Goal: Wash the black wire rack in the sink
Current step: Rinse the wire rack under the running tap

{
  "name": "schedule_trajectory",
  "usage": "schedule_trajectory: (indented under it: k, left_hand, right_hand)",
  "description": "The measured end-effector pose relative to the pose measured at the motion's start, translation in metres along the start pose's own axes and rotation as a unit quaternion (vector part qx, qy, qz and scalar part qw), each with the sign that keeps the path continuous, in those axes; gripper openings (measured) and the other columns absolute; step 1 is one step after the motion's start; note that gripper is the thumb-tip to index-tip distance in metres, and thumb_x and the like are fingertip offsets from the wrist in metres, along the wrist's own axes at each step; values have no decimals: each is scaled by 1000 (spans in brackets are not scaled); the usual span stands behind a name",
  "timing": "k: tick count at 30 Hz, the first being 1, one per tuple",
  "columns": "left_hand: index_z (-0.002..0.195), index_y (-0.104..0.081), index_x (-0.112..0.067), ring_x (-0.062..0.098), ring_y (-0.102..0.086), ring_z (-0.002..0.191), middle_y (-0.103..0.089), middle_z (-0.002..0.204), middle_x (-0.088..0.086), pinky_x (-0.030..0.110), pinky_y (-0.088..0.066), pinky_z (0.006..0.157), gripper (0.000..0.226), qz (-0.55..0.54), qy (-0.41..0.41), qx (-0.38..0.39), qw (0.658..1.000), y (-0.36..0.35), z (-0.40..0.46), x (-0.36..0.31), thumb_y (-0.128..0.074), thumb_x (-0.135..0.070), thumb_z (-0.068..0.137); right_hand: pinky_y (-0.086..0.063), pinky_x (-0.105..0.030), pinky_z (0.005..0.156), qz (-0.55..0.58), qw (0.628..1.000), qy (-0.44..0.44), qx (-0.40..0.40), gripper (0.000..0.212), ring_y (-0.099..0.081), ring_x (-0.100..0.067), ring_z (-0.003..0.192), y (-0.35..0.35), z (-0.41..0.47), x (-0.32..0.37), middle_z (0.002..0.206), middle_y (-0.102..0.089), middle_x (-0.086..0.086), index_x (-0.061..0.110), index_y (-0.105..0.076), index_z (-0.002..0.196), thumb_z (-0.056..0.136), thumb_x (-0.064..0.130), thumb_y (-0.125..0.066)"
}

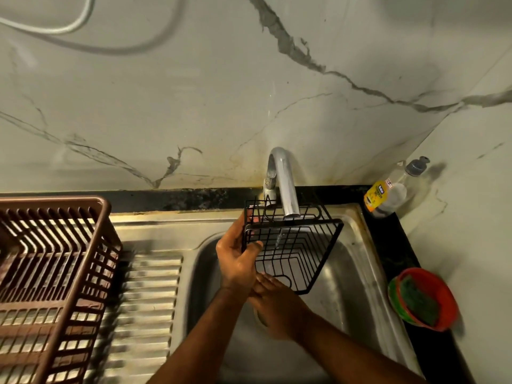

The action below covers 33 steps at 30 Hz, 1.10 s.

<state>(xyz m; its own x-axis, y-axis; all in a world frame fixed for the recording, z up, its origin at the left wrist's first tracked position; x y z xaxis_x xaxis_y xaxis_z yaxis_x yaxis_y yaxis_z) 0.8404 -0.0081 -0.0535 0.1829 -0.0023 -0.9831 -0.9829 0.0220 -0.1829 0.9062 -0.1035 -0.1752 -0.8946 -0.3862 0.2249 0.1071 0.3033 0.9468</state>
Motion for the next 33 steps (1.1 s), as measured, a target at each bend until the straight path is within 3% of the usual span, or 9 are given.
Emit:
schedule_trajectory:
  k: [3, 6, 12, 15, 19, 23, 27, 30, 33]
  left_hand:
    - [131, -57, 16, 21, -73, 101, -75, 109, 21, 25, -58, 88, 57, 18, -11, -15, 1000, 5, 1, 1, -58, 2, 76]
    - [111, -62, 20, 2, -68, 80, -73, 79, -10, 15, -54, 74, 37, 8, -2, -42, 999, 11, 3, 3, -54, -1, 81]
    - [116, -63, 17, 20, -71, 92, -72, 99, 22, 31, -60, 85, 38, 4, 27, -54, 998, 21, -1, 21, -61, -3, 84]
    - [130, -62, 9, 24, -71, 102, -72, 112, 25, 41, -59, 94, 43, 46, 41, -62, 996, 32, -5, 28, -66, 3, 87]
    - [131, -68, -8, 17, -72, 107, -77, 112, 5, 42, -57, 101, 41, 99, 71, -73, 990, 33, -4, 21, -71, -1, 91]
    - [132, -66, -30, 3, -67, 103, -73, 112, -12, 30, -54, 98, 43, 185, 126, -45, 974, 20, 5, 0, -75, -35, 91]
    - [140, -55, -29, 13, -61, 112, -64, 125, -7, 30, -46, 90, 59, 281, 156, 63, 945, -6, 16, -2, -64, -61, 90]
    - [112, -66, -28, 9, -64, 98, -71, 106, -10, 26, -47, 80, 45, 237, 203, 114, 943, -15, 15, 15, -59, -67, 90]
    - [109, -75, -27, 14, -71, 98, -79, 100, -4, 36, -53, 89, 47, 154, 266, 154, 939, -21, -1, 39, -51, -64, 95]
  right_hand:
    - [1, -48, 126, -24, 995, -93, 13, 91, 13, -27, 153, 2, -10, -32, 165, 14, -2, 18, -3, 162, 90, 24, -57]
    - [-17, -51, 123, 2, 959, -282, 3, 111, -14, -45, 151, 1, -28, -46, 165, -15, -20, 2, -22, 158, 68, 33, -80]
    - [-1, -49, 126, 53, 929, -333, 155, 96, 20, -41, 151, -1, -35, -20, 158, 31, -27, -4, 24, 149, 99, 29, -50]
    - [-19, -45, 125, 77, 938, -244, 232, 91, -4, -34, 156, 12, -37, -8, 168, 4, -17, 5, -2, 160, 92, 18, -61]
    - [-47, -33, 103, 84, 985, -137, 65, 60, -57, -24, 126, 53, -39, -12, 139, -59, -4, 17, -53, 142, 84, 22, -67]
    - [-48, -33, 100, -28, 997, -73, 11, 89, -67, -23, 117, 45, -42, -13, 123, -72, -4, 15, -72, 123, 37, 30, -90]
    - [-55, -38, 101, 74, 986, -115, -98, 74, -63, -24, 123, 67, -35, -33, 136, -64, -8, 14, -62, 137, 65, 12, -81]
    - [-56, -33, 96, 411, 845, -240, -244, 38, -67, -9, 106, 107, -22, -67, 119, -71, 3, 20, -67, 126, 93, 0, -59]
    - [-59, -36, 89, 749, 520, -260, -318, 26, -73, -24, 101, 110, 2, -90, 106, -77, -10, 0, -68, 111, 98, -5, -46]
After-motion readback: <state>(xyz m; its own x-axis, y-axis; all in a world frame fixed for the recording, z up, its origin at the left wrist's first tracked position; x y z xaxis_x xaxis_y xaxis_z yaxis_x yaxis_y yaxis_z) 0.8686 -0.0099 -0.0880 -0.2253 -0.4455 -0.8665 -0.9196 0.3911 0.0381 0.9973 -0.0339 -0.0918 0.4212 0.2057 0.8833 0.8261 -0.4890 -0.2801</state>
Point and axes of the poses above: each hand's wrist, its own z-axis towards the middle knuckle, its own y-axis out of the back of the hand, x = y × z, the point moved 9 cm from there along z, towards the middle knuckle
